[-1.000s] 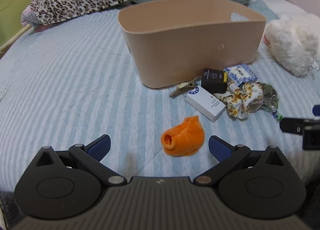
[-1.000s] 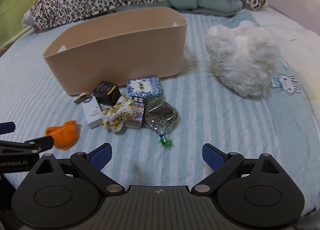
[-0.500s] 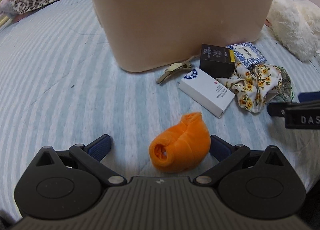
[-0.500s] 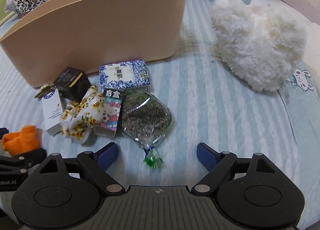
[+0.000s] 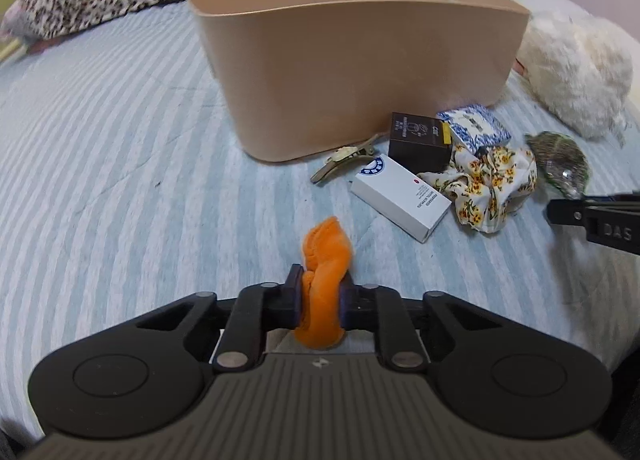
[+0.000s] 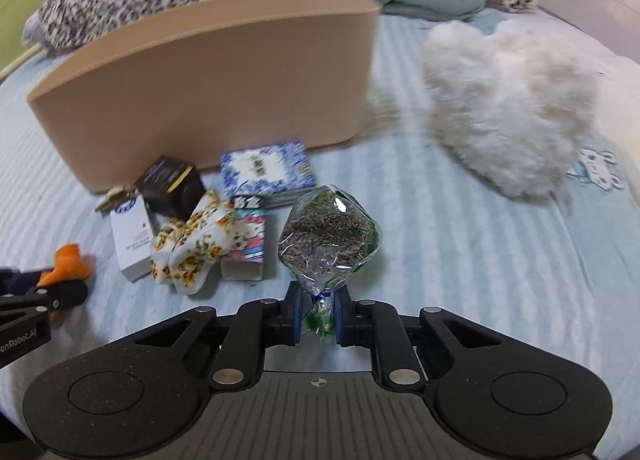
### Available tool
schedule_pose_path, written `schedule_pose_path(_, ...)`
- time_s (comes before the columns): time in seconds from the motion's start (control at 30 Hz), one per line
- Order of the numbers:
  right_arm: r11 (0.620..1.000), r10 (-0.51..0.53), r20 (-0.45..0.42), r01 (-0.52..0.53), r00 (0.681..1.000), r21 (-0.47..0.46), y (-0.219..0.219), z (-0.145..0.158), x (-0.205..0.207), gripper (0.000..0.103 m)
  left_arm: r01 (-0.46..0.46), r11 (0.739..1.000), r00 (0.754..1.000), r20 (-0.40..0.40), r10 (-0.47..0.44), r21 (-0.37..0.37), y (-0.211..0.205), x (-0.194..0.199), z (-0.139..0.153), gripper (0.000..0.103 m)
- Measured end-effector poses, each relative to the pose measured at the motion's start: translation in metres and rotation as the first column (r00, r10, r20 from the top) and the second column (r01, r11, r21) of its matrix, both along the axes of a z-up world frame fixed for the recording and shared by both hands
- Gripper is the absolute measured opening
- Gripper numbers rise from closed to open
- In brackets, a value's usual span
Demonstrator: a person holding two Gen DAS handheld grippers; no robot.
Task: Organize objects
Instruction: 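Carry both items over the basket and open both grippers to drop them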
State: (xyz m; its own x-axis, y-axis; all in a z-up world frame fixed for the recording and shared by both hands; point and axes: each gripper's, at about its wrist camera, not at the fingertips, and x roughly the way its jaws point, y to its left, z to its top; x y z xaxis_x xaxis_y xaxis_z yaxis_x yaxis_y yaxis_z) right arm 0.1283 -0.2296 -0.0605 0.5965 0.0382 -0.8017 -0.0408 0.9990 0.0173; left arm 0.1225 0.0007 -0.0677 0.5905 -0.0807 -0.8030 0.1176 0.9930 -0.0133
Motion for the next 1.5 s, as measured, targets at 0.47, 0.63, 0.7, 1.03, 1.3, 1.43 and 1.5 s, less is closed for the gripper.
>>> schedule_pose_path(0.47,0.993,0.024,0.178,-0.044,0.984,0.113,-0.003,0.069,-0.017,0.014,-0.032,0.992,0.989,0.14,0.049,-0.122,0.02,-0.007,0.08,0.014)
schedule_pose_path(0.63,0.99,0.039,0.25,-0.072,0.968,0.122,0.004,0.097,0.005,0.014,-0.029,0.995,0.973,0.224,0.05,-0.094,0.013,0.021,0.109,0.014)
schedule_pose_path(0.7,0.989,0.044,0.27,-0.08,0.962,0.122,0.008,0.106,0.018,0.014,-0.033,0.996,0.967,0.248,0.052,-0.082,0.008,0.037,0.116,0.014)
schedule_pose_path(1.03,0.99,0.102,0.253,-0.124,0.962,0.069,0.034,0.1,0.107,0.014,-0.069,0.997,0.97,0.233,0.073,-0.022,-0.003,0.121,0.106,0.014)
schedule_pose_path(1.3,0.991,0.128,0.153,-0.132,0.98,0.017,0.05,0.063,0.145,0.016,-0.041,0.998,0.99,0.14,0.035,0.04,-0.014,0.152,0.069,0.015)
schedule_pose_path(1.43,0.99,0.134,0.146,-0.137,0.98,0.012,0.048,0.06,0.138,0.034,-0.037,0.999,0.991,0.126,0.033,0.023,-0.015,0.148,0.068,0.033)
schedule_pose_path(1.5,0.99,0.136,0.162,-0.138,0.977,-0.003,0.046,0.067,0.13,0.058,-0.049,0.999,0.991,0.124,0.046,0.02,-0.014,0.144,0.072,0.054)
